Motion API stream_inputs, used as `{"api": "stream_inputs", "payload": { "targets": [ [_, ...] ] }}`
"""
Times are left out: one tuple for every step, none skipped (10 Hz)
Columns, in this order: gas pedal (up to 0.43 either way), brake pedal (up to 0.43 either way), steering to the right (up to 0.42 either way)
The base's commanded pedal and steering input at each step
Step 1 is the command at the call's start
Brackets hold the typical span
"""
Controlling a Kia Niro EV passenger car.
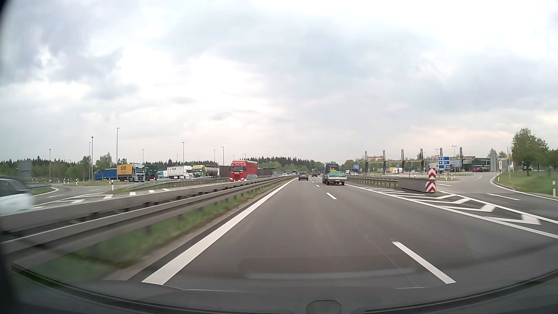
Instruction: Follow the waypoints while adhering to traffic rules and regulations
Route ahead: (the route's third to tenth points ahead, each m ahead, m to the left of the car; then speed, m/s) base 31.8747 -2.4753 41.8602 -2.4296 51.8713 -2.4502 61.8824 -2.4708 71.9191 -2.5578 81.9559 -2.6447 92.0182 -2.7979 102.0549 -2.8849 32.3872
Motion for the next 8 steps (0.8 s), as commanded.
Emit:
{"api": "stream_inputs", "payload": {
  "targets": [
    [0.189, 0.0, 0.0],
    [0.177, 0.0, 0.0],
    [0.177, 0.0, 0.0],
    [0.177, 0.0, 0.0],
    [0.177, 0.0, 0.0],
    [0.177, 0.0, 0.0],
    [0.177, 0.0, 0.0],
    [0.177, 0.0, 0.0]
  ]
}}
